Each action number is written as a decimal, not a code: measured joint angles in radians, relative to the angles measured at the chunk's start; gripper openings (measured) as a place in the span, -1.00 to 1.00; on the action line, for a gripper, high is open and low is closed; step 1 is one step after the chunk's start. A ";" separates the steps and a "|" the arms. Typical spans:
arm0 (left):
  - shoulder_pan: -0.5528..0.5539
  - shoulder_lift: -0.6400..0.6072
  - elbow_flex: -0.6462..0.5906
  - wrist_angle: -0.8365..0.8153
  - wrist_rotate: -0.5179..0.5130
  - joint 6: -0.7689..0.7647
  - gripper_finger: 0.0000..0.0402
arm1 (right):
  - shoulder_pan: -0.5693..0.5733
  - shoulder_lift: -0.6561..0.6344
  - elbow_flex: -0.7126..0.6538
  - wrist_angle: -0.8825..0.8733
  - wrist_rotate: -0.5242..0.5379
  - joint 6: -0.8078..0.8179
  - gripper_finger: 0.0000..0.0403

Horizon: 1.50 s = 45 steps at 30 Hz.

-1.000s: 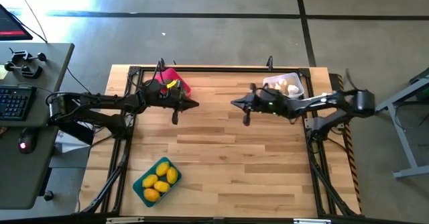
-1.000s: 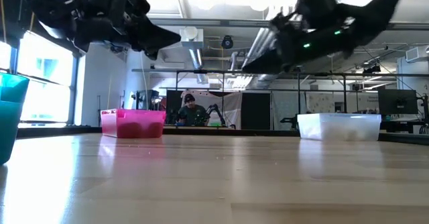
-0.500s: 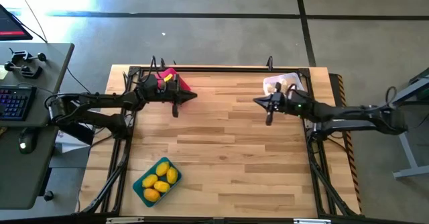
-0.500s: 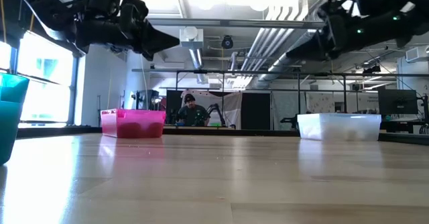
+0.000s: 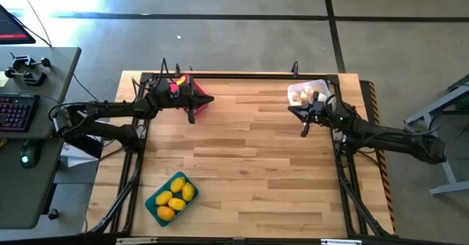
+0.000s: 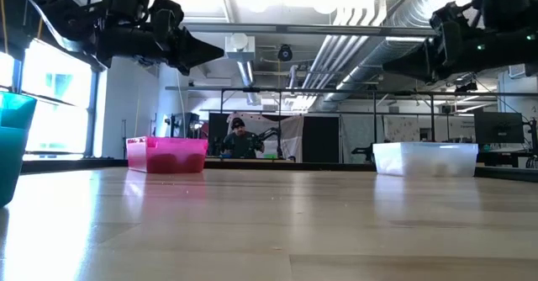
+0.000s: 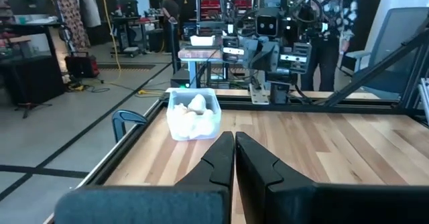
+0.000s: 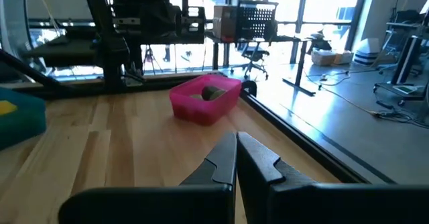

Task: Sort produce into baskets
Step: Return to Home Position

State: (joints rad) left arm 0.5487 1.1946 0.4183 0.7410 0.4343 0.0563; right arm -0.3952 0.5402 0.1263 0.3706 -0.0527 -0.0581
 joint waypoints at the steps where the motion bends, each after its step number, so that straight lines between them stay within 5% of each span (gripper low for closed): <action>1: 0.002 0.000 0.000 0.000 0.000 0.000 -1.00 | -0.005 -0.020 -0.011 -0.001 -0.007 0.004 -1.00; 19: 0.067 -0.036 -0.145 0.221 0.000 -0.082 -1.00 | -0.110 -0.423 -0.116 -0.176 -0.025 0.078 -1.00; 23: 0.099 -0.138 -0.224 0.224 -0.002 -0.091 -1.00 | -0.136 -0.536 -0.116 -0.257 -0.013 0.070 -1.00; 31: 0.184 -0.413 -0.408 0.214 -0.065 -0.158 -1.00 | -0.166 -0.539 -0.117 -0.298 0.089 0.049 -1.00; 45: 0.346 -0.876 -0.407 -0.256 -0.078 -0.157 -1.00 | -0.168 -0.540 -0.117 -0.289 0.161 0.024 -1.00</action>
State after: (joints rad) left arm 0.8951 0.3188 0.0116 0.4854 0.3561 -0.1004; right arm -0.5632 0.0006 0.0097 0.0814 0.1087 -0.0345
